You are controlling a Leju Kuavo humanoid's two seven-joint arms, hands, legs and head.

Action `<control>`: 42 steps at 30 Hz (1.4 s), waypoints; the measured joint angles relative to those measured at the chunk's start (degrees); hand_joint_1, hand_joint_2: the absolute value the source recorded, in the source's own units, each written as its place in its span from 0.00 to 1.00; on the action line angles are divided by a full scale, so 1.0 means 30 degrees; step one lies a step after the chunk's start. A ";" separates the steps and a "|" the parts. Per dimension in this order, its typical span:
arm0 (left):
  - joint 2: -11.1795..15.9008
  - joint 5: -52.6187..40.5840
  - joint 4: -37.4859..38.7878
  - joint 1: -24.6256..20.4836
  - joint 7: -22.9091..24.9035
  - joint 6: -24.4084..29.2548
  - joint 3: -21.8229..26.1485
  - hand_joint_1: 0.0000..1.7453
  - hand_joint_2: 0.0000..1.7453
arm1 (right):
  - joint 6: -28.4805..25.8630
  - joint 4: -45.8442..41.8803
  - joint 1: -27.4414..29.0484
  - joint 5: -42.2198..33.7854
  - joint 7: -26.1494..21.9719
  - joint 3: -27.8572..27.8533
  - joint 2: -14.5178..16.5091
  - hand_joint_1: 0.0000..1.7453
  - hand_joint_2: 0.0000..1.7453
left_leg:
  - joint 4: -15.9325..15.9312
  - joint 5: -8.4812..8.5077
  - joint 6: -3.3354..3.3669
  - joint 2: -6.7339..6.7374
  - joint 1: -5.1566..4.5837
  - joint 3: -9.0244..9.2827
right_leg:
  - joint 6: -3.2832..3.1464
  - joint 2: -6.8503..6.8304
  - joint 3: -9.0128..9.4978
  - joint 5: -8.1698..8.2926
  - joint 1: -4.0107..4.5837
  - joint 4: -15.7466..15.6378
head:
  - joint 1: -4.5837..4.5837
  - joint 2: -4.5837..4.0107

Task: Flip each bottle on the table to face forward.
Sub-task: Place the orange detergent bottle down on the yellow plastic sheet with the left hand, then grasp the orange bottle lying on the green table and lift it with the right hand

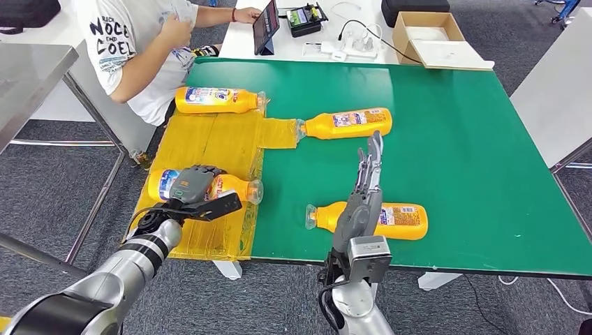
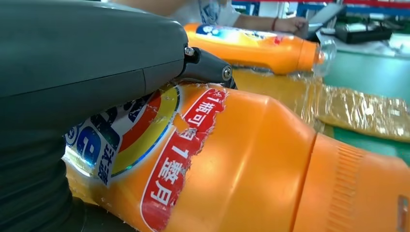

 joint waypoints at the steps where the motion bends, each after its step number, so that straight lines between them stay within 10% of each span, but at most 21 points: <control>1: 0.0036 -0.0066 0.0073 -0.0071 -0.0026 -0.0252 -0.0062 1.00 1.00 | 0.0161 0.0090 -0.0006 -0.0060 0.0000 0.0000 0.0002 0.00 0.00 | -0.0002 -0.0001 -0.0001 0.0000 0.0000 0.0016 | -0.0004 0.0000 0.0018 -0.0003 0.0000 0.0000 | 0.0000 0.0000; 9: 0.0321 0.0235 0.0403 -0.0474 -0.0506 -0.1588 -0.0270 0.94 1.00 | 0.0813 0.0780 -0.0109 -0.0219 0.0000 -0.0007 0.0035 0.00 0.00 | -0.0007 -0.0007 -0.0008 0.0001 0.0000 0.0110 | -0.0009 0.0001 0.0106 -0.0006 0.0000 0.0000 | 0.0002 0.0000; 11: 0.0339 0.0253 0.0410 -0.0479 -0.0523 -0.1610 -0.0293 0.45 1.00 | 0.0820 0.0866 -0.0111 -0.0226 0.0000 -0.0007 0.0040 0.00 0.00 | -0.0007 -0.0007 -0.0008 0.0002 0.0000 0.0117 | -0.0010 0.0001 0.0113 -0.0006 0.0000 0.0000 | 0.0002 0.0000; 13: 0.0357 0.0381 0.0452 -0.0495 -0.0594 -0.1817 -0.0301 0.01 0.50 | 0.0862 0.0949 -0.0115 -0.0228 0.0000 -0.0007 0.0046 0.00 0.00 | -0.0007 -0.0007 -0.0008 0.0003 0.0000 0.0123 | -0.0010 0.0002 0.0118 -0.0006 0.0001 0.0000 | 0.0004 0.0000; 15: 0.0393 0.0778 0.0523 -0.0488 -0.0740 -0.2395 -0.0251 0.00 0.00 | 0.0972 0.1042 -0.0120 -0.0226 0.0000 -0.0009 0.0064 0.00 0.00 | -0.0007 -0.0007 -0.0008 0.0005 0.0000 0.0126 | -0.0010 0.0002 0.0119 -0.0005 0.0001 0.0001 | -0.0002 0.0000; 42: 0.0516 0.6045 0.0630 0.0158 -0.4465 -0.6484 0.2075 0.00 0.00 | 0.1815 0.3391 -0.1077 -0.0228 0.0000 -0.0009 0.0211 0.00 0.00 | -0.0015 -0.0011 -0.0016 -0.0017 -0.0003 0.0220 | -0.0023 -0.0008 0.0229 -0.0022 -0.0002 -0.0001 | 0.0002 0.0000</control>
